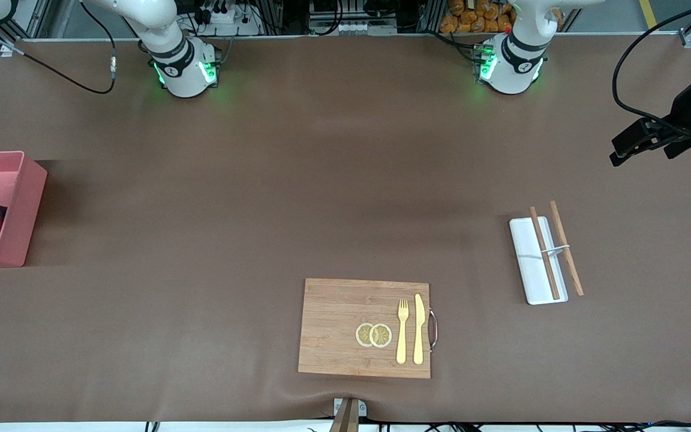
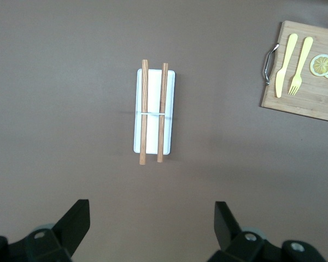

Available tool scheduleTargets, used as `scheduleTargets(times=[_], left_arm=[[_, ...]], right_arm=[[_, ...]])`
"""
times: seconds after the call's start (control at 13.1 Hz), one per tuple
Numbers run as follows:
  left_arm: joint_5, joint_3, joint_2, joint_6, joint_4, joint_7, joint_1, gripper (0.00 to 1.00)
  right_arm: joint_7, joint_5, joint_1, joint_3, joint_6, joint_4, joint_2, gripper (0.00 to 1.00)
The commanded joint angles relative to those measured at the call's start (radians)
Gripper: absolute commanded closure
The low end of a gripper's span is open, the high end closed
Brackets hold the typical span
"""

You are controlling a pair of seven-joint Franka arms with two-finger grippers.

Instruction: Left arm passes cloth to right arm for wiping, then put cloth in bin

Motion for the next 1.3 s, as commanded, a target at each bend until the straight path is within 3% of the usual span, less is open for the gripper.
scheduleTargets(times=[0.0,0.23,0.69,1.22], left_arm=[[0.022,-0.006,-0.012,0.008,-0.005,0.012,0.005,0.0],[0.022,-0.006,-0.009,0.011,-0.007,0.012,0.007,0.0],[0.02,-0.003,-0.01,0.017,-0.008,0.014,0.008,0.0],[0.02,0.002,-0.01,0.018,-0.005,0.015,0.018,0.0]], right_arm=[[-0.032,0.044,-0.024,0.026,-0.027,0.033,0.006,0.0],[-0.014,0.044,-0.006,0.034,-0.158,0.059,-0.06,0.0],[0.207,0.016,0.148,0.026,-0.307,0.05,-0.238,0.0],[0.661,-0.005,0.384,0.031,-0.392,-0.014,-0.335,0.0]])
